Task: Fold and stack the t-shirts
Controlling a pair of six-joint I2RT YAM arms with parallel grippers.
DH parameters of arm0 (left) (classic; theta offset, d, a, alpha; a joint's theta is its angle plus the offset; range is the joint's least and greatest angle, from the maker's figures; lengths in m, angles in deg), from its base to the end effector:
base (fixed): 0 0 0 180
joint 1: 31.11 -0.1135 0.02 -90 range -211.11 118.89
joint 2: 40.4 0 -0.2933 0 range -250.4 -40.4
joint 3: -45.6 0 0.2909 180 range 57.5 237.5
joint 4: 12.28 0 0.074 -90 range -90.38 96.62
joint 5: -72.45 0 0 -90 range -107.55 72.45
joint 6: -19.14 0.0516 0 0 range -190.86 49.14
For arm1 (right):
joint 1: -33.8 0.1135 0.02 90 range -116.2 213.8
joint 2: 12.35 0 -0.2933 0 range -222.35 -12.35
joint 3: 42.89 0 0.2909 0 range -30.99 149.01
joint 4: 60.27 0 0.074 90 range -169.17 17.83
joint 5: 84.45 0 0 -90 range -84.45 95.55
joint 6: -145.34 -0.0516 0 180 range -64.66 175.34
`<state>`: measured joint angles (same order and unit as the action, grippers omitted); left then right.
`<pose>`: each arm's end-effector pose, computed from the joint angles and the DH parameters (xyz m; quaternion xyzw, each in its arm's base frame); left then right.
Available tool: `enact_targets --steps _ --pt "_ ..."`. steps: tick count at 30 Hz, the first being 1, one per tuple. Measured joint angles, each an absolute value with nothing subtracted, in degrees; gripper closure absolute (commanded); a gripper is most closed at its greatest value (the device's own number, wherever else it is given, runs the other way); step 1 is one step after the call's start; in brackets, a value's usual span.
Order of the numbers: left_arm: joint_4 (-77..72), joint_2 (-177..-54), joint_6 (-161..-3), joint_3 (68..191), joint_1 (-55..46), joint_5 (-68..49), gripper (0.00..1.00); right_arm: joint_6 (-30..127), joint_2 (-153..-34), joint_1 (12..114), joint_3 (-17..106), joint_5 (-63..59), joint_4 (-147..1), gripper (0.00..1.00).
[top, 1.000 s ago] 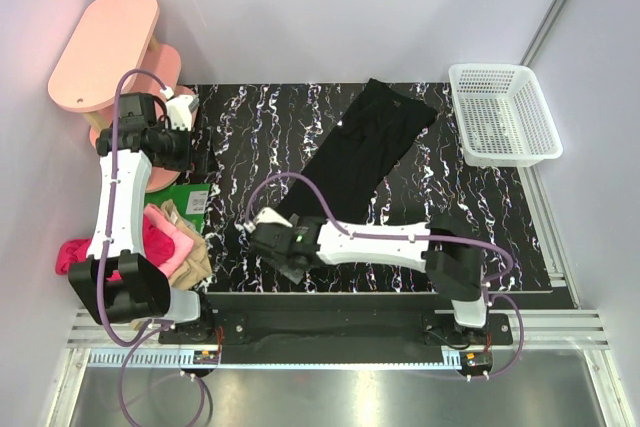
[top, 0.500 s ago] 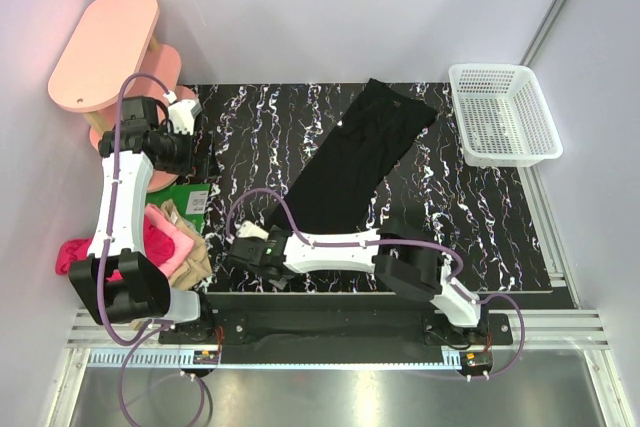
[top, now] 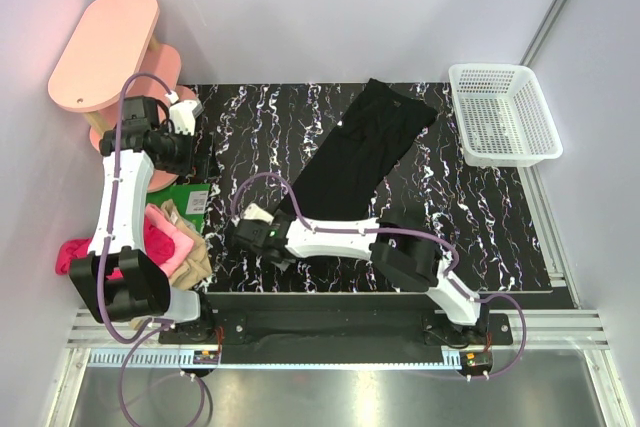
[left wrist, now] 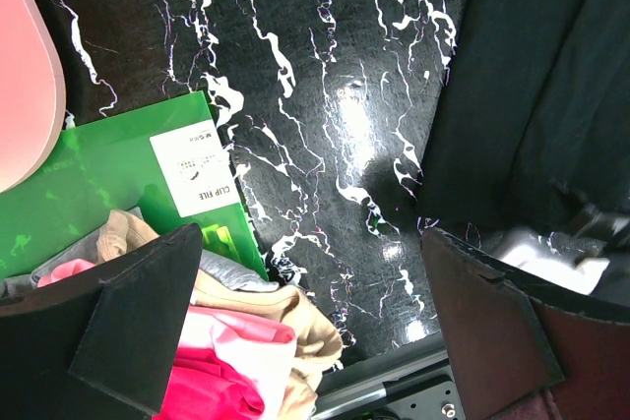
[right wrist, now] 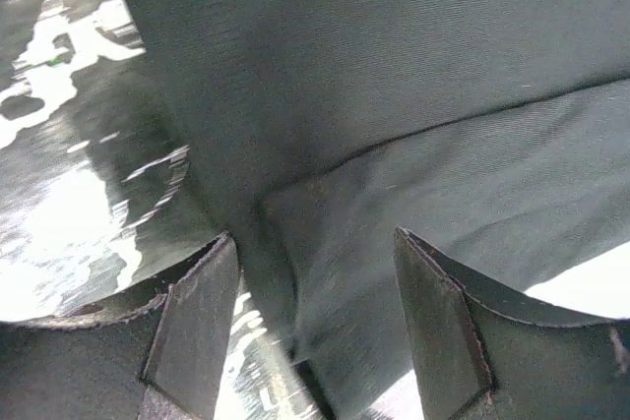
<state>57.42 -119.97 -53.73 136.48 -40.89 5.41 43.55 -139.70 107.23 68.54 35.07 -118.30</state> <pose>0.3147 0.0338 0.3555 0.1145 0.9375 -0.1241 0.3041 0.1700 0.4821 0.1526 -0.4600 0.8405 -0.0943 0.2701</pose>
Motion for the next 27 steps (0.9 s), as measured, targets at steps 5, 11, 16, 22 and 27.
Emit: enact_targets --steps 5,11,16,22,27 --pt "57.4 -120.5 -53.7 136.5 -40.9 5.4 0.01 43.4 -138.6 104.7 66.3 35.0 -116.3 0.33" --pt "57.4 -120.5 -53.7 136.5 -40.9 5.4 0.01 42.7 -137.9 104.3 64.9 34.2 -114.5 0.39" --pt "57.4 -120.5 -53.7 136.5 -40.9 5.4 0.01 41.3 -137.2 104.2 63.5 32.4 -112.9 0.52" --pt "57.4 -120.5 -53.7 136.5 -40.9 5.4 0.01 39.3 -137.1 104.1 63.0 29.9 -111.8 0.74" --pt "57.4 -120.5 -53.7 136.5 -40.9 5.4 0.01 38.7 -137.1 103.9 63.0 28.4 -111.7 1.0"
